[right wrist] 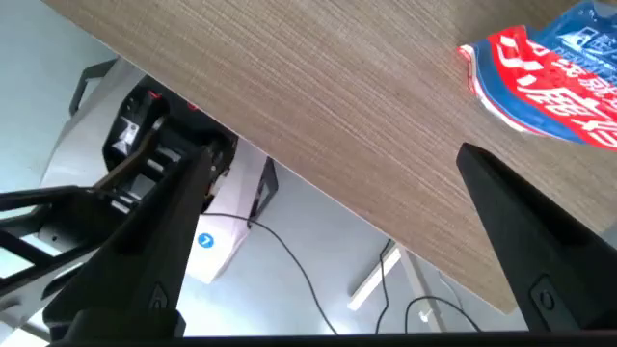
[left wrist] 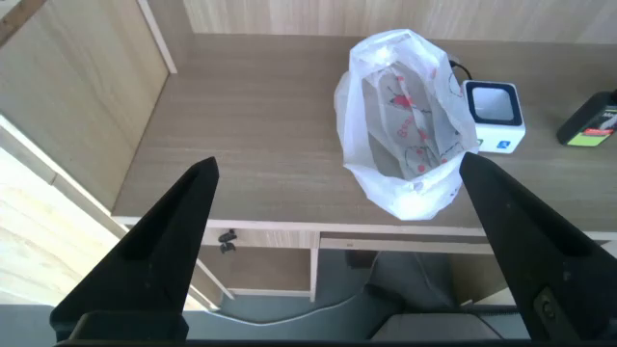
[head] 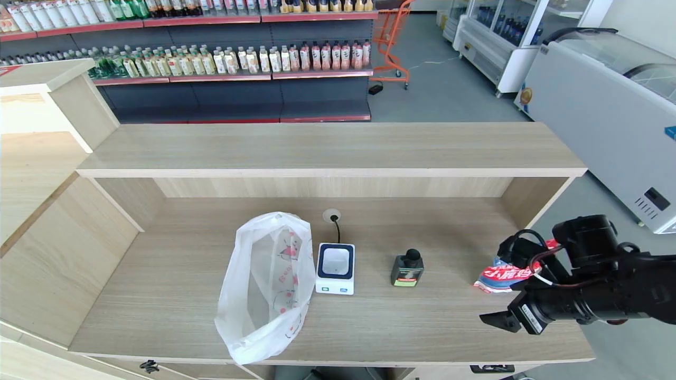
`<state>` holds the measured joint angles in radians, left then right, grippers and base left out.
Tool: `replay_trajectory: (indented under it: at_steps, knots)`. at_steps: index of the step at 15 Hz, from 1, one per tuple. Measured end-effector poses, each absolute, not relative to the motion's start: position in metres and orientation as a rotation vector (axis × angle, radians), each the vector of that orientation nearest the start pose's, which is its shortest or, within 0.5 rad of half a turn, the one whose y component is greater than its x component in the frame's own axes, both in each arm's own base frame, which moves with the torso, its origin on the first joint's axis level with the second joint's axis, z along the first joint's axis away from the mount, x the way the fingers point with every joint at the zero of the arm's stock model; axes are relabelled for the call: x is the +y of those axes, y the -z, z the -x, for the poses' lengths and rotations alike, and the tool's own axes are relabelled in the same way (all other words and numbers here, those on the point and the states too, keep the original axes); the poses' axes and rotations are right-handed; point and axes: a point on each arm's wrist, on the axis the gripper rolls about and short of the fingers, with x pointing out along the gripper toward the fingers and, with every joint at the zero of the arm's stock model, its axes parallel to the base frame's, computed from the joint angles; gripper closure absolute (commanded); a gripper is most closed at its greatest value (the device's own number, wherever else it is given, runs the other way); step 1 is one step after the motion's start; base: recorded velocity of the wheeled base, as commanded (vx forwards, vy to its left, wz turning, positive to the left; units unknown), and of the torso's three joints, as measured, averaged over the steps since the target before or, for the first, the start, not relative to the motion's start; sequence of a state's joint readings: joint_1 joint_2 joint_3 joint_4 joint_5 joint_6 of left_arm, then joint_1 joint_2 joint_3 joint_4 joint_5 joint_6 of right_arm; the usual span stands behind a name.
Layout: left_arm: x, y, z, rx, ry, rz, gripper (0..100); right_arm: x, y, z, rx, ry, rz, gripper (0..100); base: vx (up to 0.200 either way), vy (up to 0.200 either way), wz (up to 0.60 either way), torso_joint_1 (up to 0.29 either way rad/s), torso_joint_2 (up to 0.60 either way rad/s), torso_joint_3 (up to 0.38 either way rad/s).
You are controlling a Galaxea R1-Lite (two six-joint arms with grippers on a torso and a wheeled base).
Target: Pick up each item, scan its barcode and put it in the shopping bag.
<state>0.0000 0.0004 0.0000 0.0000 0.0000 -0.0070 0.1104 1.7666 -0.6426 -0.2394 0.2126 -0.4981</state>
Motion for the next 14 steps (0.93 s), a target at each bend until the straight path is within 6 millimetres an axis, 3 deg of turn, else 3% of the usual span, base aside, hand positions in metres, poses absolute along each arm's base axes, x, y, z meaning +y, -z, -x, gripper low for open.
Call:
replay_trajectory:
  at_steps: [4, 6, 9, 14]
  knots:
    - [0.000, -0.075, 0.023, 0.000, 0.000, 0.007, 0, 0.044, -0.075, -0.309, 0.692, -0.650, 0.454, 0, 0.000, 0.000, 0.00, 0.000, 0.00, 0.000]
    - [0.000, -0.075, 0.023, 0.000, 0.000, 0.007, 0, 0.049, -0.069, -0.322, 0.684, -0.679, 0.450, 0, 0.000, 0.000, 0.00, 0.000, 0.00, 0.000]
    - [0.000, -0.075, 0.023, 0.000, 0.000, 0.007, 0, 0.071, -0.063, -0.355, 0.597, -0.733, 0.465, 0, 0.000, 0.000, 0.00, 0.000, 0.00, 0.000]
    - [0.000, -0.075, 0.023, 0.000, 0.000, 0.007, 0, 0.110, -0.042, -0.378, 0.568, -0.829, 0.487, 0, 0.000, 0.000, 0.00, 0.000, 0.00, 0.000]
